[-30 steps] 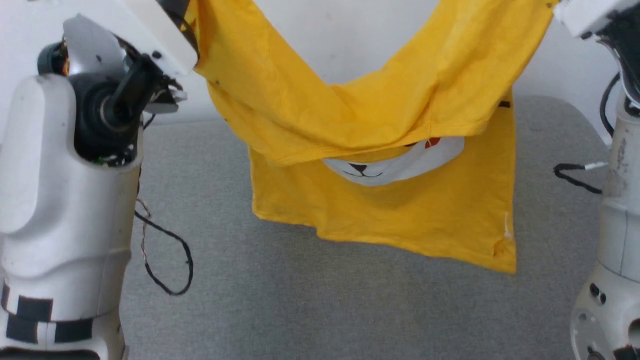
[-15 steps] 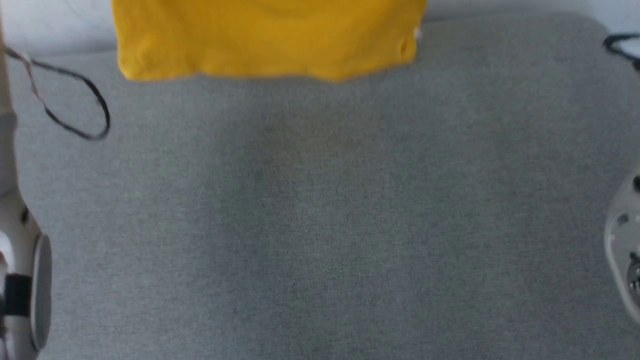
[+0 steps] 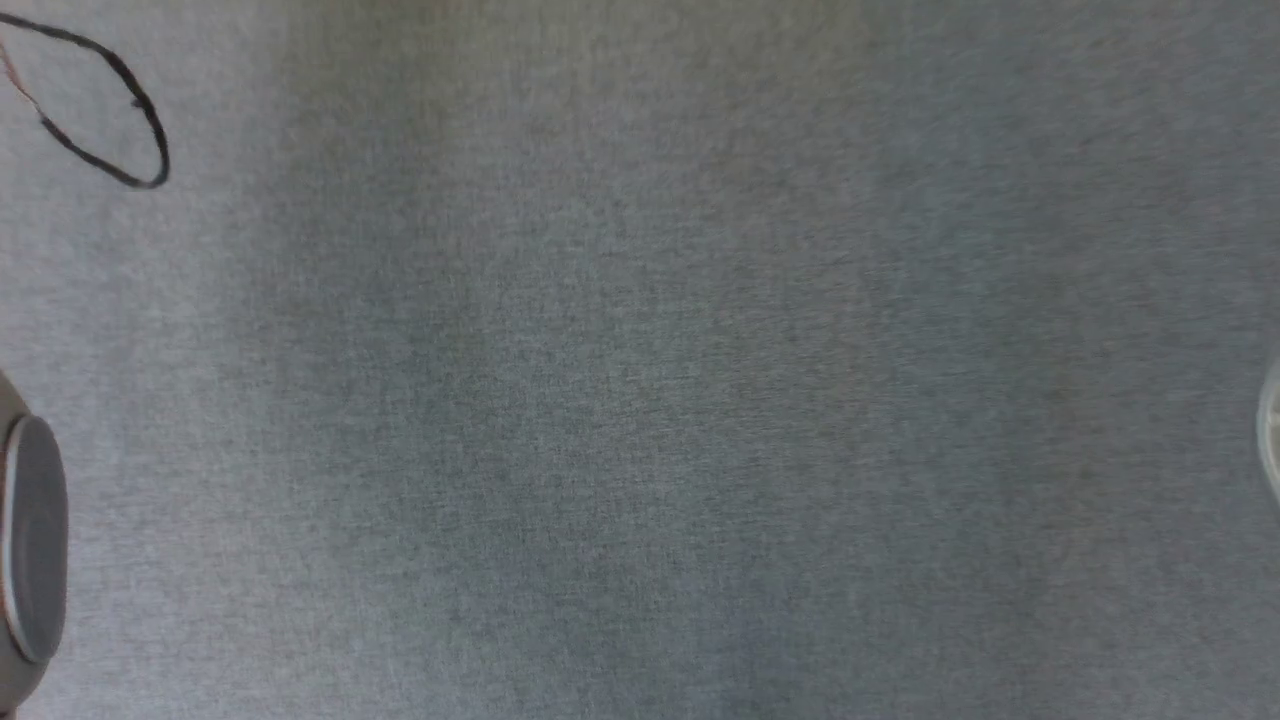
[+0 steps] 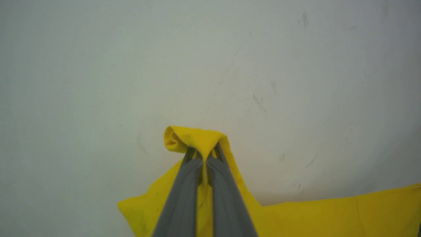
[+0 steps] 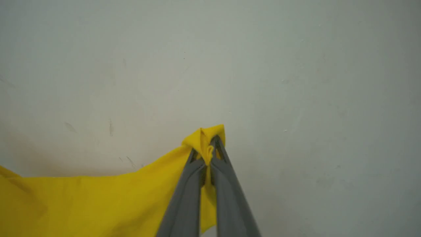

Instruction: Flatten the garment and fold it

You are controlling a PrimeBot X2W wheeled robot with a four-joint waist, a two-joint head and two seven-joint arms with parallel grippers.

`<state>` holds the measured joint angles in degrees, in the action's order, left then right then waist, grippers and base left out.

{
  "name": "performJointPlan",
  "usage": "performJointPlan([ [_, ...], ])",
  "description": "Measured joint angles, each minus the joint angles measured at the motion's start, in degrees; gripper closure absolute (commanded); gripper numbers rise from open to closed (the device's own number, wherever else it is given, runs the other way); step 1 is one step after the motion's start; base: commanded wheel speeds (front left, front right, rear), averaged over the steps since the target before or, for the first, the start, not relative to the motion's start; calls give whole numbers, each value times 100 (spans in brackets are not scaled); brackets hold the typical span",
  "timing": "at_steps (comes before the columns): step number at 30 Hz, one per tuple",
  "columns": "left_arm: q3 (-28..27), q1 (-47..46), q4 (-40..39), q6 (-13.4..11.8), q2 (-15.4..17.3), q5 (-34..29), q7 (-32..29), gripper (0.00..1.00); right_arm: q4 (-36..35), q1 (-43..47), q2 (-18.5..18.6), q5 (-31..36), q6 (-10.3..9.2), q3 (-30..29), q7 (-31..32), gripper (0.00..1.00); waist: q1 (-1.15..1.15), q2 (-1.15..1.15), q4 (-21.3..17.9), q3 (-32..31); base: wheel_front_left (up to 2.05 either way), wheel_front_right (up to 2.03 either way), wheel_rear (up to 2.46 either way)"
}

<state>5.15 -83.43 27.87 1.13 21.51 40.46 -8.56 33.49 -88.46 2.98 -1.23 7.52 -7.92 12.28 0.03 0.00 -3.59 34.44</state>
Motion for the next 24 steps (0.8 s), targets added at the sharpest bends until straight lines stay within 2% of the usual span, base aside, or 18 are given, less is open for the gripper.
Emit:
performJointPlan([
  [5, -176, 405, 196, 244, -115, 560, -237, 100, -45, 217, 7, -121, 1, 68, -96, 100, 0, 0, 146, 388, 0, 0, 0],
  [9, -381, 1037, 73, 242, -121, 967, -561, 100, -446, 896, -19, -541, 1, 265, 10, 100, -1, 0, 265, 392, 0, 0, 0],
  [12, -569, 1671, -337, 218, -111, 1256, -781, 100, -1098, 1605, -25, -820, 1, 314, 257, 100, -3, 0, 316, 248, 0, 0, 0],
  [18, -761, 3210, -1575, -97, -135, 1614, -1199, 100, -2753, 3278, 27, -1326, 1, 180, 905, 100, -4, 0, 390, -276, 0, 0, 0],
  [24, -632, 4923, -2861, -288, -167, 1537, -1380, 100, -4086, 5084, 11, -1819, 1, -188, 1336, 100, -5, 0, 396, -929, 0, 0, 0],
])
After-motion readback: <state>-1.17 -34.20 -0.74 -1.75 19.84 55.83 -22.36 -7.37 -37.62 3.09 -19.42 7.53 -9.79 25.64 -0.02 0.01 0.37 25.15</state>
